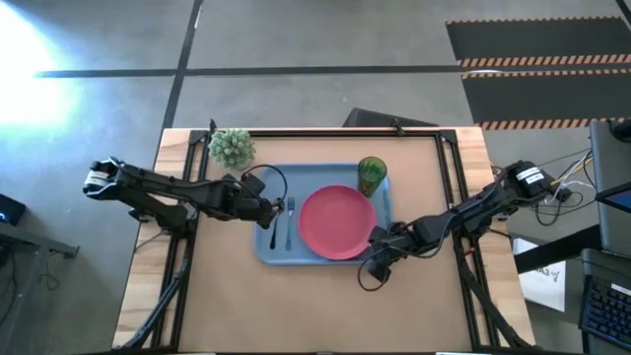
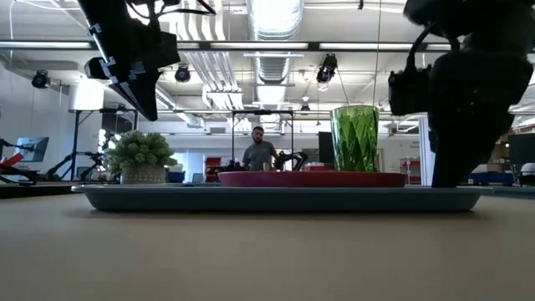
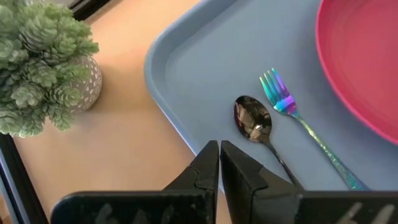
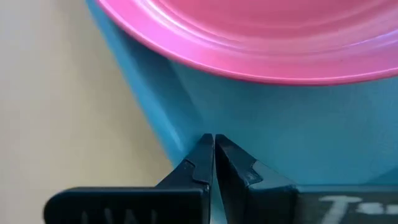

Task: Pick and place plate/cup/fork/spoon on tray
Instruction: Move the blue tray to the center of the table

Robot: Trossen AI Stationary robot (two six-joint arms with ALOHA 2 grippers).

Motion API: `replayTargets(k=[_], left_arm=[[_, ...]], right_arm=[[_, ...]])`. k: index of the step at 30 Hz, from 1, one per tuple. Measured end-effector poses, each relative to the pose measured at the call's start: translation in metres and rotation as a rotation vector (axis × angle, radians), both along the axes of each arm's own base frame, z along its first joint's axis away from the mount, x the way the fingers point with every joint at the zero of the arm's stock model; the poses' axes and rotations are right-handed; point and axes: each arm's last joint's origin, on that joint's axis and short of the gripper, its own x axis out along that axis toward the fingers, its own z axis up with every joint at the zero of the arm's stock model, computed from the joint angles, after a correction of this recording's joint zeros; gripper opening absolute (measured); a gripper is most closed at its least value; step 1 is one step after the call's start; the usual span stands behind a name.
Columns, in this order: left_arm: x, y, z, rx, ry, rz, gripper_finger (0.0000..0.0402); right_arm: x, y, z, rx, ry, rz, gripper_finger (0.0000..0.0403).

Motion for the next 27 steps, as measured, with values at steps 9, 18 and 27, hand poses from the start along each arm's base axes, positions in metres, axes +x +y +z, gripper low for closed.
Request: replayTargets(k=[9, 18, 27], left_arm=[[-0.002, -0.001, -0.007, -0.043, 0.007, 0.012, 0.0], [-0.003, -0.001, -0.01, -0.069, 0.013, 0.009, 0.0], [-0.002, -0.001, -0.01, -0.077, 0.006, 0.007, 0.0]], right_arm=[[-0.009, 0.021, 0.003, 0.034, -0.006, 0.006, 0.0008], [-0.016, 0.032, 0.003, 0.031, -0.003, -0.003, 0.0008], [-0.028, 0.051, 0.002, 0.07, 0.023, -0.003, 0.0008]])
